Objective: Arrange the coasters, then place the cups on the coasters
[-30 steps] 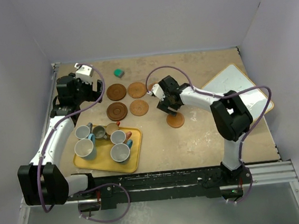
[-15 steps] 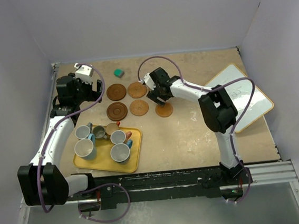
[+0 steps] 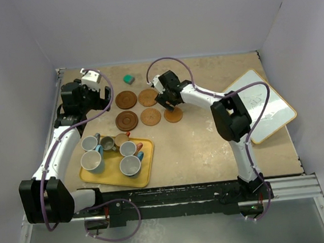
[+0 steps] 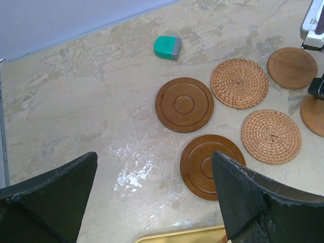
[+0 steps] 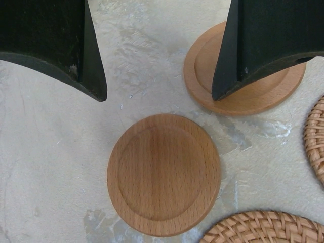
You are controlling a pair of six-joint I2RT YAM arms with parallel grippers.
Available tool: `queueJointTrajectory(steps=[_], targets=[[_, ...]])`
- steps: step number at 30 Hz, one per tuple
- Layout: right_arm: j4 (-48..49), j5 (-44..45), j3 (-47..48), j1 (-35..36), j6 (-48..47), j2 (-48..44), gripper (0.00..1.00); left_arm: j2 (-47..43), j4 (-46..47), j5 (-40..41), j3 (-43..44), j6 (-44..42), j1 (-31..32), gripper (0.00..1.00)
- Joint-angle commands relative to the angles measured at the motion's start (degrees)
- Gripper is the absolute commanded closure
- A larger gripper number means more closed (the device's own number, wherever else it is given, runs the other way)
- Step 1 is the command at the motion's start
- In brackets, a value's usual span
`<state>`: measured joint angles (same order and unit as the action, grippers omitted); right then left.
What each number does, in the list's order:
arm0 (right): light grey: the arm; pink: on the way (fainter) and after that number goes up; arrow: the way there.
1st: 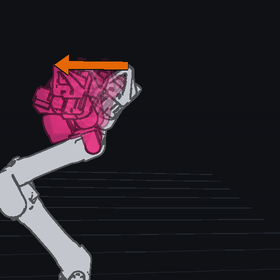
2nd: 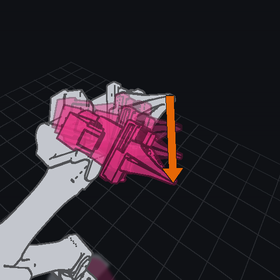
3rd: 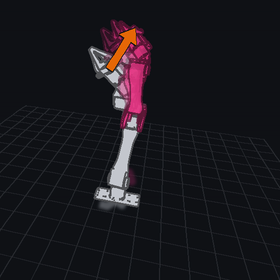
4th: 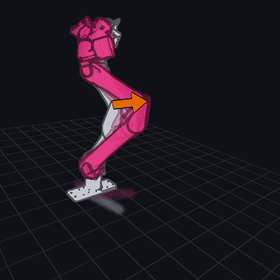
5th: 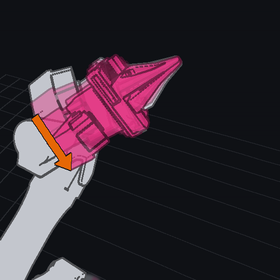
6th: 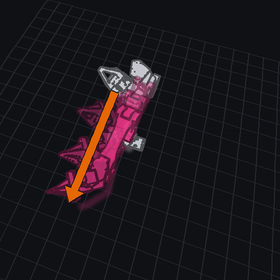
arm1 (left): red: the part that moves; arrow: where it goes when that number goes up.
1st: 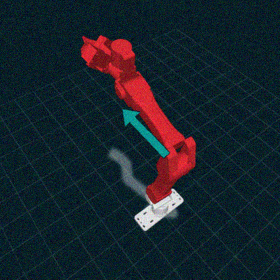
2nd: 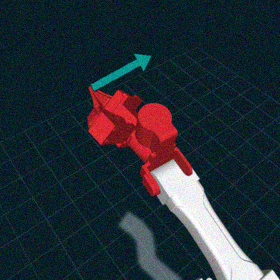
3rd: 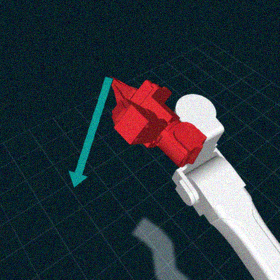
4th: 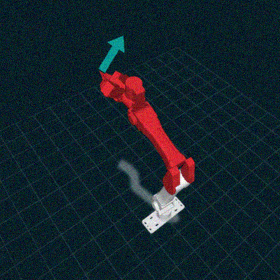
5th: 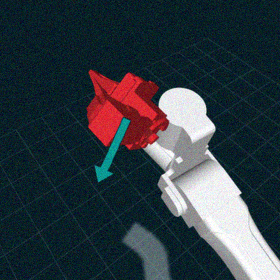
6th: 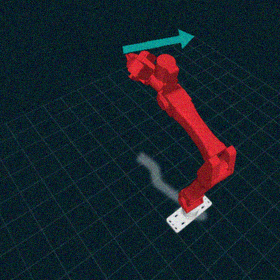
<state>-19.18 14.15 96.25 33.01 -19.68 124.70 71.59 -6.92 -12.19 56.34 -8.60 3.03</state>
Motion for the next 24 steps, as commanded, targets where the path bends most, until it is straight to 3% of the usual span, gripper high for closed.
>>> queueJointTrajectory(steps=[1,10,24], targets=[[-1.2,0.1,2.2,0.4,1.6,1.4,0.14,-1.9,2.6,0.1,-0.2,-0.8,-0.4,0.1],[-5.1,-3.1,1.9,0.3,1.1,-4.6,0.13,-1.7,2.5,-0.2,-0.2,-0.9,-0.3,0.1],[-12.2,-8.8,-2.1,0.4,-1.2,-23.7,0.12,-2.0,-0.9,0.8,1.8,-3.4,-0.4,0.1]])
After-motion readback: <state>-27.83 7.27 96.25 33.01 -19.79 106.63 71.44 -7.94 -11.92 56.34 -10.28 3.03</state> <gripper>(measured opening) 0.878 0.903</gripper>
